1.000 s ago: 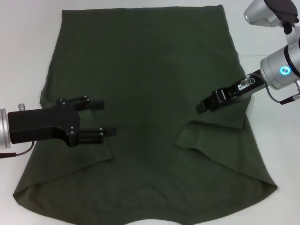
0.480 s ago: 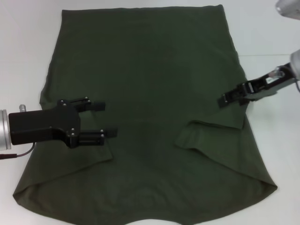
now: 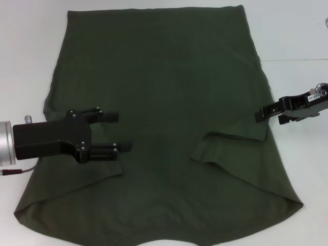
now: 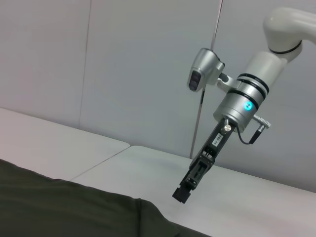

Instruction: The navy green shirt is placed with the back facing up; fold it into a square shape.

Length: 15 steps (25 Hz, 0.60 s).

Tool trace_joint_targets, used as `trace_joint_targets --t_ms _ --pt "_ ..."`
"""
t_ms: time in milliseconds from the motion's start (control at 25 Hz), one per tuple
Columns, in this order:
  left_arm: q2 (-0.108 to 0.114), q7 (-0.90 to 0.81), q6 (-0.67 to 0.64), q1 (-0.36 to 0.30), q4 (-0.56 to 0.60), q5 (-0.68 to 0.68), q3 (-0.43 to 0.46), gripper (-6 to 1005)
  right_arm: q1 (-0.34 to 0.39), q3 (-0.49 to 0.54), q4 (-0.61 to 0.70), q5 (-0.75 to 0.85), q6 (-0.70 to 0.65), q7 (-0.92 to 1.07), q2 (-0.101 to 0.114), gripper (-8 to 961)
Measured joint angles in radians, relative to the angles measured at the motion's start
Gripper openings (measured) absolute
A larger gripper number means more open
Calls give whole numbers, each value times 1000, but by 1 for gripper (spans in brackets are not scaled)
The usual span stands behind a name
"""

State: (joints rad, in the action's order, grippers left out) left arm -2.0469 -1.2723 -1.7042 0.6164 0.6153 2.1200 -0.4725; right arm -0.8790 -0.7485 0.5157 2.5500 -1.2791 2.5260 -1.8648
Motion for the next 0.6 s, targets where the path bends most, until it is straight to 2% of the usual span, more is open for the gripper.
trace_joint_targets --t_ms 240,600 --pt "-7 2 8 0 0 -5 -16 860 2 14 -53 -1 89 3 -6 845" --pt "-9 5 10 5 -1 -2 -17 861 8 22 -63 -1 138 2 -27 845"
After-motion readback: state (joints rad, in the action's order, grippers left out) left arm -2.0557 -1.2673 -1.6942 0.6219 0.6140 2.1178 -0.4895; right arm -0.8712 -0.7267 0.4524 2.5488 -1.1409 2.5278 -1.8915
